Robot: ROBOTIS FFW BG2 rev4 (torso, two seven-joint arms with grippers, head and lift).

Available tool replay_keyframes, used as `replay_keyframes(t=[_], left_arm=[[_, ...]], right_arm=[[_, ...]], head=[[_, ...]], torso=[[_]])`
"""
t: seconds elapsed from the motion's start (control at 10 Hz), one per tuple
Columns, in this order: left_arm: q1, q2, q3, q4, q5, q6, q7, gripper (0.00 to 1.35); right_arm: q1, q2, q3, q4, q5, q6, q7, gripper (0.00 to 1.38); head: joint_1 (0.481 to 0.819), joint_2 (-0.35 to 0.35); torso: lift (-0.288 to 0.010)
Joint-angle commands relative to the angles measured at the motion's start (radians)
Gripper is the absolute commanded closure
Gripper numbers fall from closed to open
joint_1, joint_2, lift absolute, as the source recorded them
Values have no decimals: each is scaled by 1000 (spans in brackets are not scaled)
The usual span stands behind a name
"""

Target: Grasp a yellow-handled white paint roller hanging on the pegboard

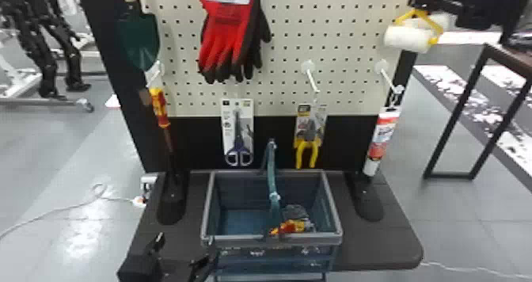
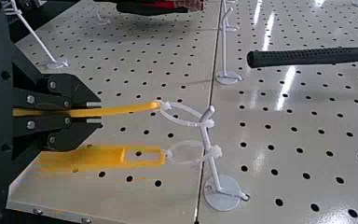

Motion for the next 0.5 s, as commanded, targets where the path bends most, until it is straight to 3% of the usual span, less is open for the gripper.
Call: replay_keyframes(t=[0.0,0.4], left_arm=[[-1,0,0,1,0,0,0,153],[-4,-2,-2,3,-1,-2,0,153]], right_arm=[[3,0,0,0,-5,-1,0,1280],[6,0,0,2,-21,-9,0,1280]], head=[[549,0],[549,0]], torso=[[-100],[-100]])
